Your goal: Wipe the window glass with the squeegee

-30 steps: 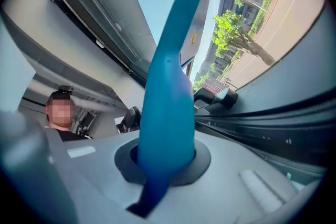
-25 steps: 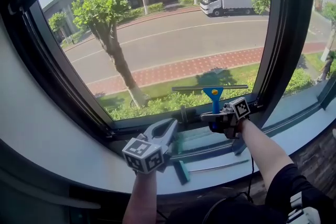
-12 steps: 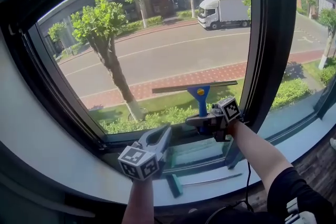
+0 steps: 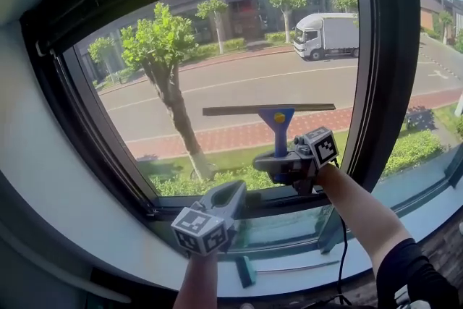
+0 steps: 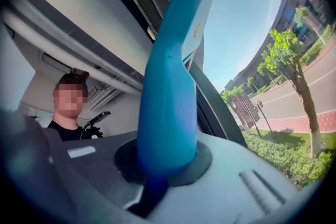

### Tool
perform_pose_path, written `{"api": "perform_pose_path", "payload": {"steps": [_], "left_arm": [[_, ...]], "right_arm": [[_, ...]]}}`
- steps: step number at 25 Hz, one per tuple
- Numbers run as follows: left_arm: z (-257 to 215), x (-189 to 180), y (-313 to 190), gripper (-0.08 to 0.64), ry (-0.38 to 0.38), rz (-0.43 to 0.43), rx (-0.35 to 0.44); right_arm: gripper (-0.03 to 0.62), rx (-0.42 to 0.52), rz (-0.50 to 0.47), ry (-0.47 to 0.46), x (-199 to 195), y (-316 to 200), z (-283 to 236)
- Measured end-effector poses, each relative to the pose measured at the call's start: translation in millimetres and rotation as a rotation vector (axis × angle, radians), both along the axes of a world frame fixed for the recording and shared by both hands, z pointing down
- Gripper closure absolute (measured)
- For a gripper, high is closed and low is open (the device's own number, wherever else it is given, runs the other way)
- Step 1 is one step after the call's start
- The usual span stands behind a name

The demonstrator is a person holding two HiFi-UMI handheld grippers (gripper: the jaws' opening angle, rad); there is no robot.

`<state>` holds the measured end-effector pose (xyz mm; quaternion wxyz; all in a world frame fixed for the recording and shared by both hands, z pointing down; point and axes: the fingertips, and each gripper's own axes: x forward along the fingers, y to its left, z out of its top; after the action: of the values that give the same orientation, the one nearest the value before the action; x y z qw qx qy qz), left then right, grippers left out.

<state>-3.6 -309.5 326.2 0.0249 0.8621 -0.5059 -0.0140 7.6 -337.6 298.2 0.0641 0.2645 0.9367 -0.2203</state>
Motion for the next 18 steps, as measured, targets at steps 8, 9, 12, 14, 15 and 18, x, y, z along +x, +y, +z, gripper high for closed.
{"api": "perform_pose_path", "payload": {"steps": [8, 9, 12, 14, 15, 18], "left_arm": [[-15.8, -42.2, 18.5, 0.558, -0.042, 0.074, 0.055], [-14.7, -51.8, 19.2, 0.558, -0.044, 0.093, 0.060], [-23.5, -79.5, 22.0, 0.557, -0.061, 0.132, 0.082], [-34.5, -94.6, 26.5, 0.557, -0.080, 0.151, 0.101], [-38.9, -101.6, 29.3, 0.557, -0.089, 0.162, 0.109], [-47.8, -122.8, 36.1, 0.557, -0.113, 0.195, 0.134]], "right_arm": [[0.587, 0.130, 0.083, 0.013, -67.0, 30.4, -69.8], [0.588, 0.148, 0.091, 0.003, -79.7, 33.4, -84.4], [0.588, 0.208, 0.130, -0.017, -115.5, 35.3, -123.6], [0.588, 0.209, 0.126, -0.034, -134.2, 36.8, -144.7], [0.588, 0.207, 0.119, -0.042, -142.7, 38.9, -154.9], [0.588, 0.254, 0.127, -0.031, -168.1, 41.0, -181.5]]}}
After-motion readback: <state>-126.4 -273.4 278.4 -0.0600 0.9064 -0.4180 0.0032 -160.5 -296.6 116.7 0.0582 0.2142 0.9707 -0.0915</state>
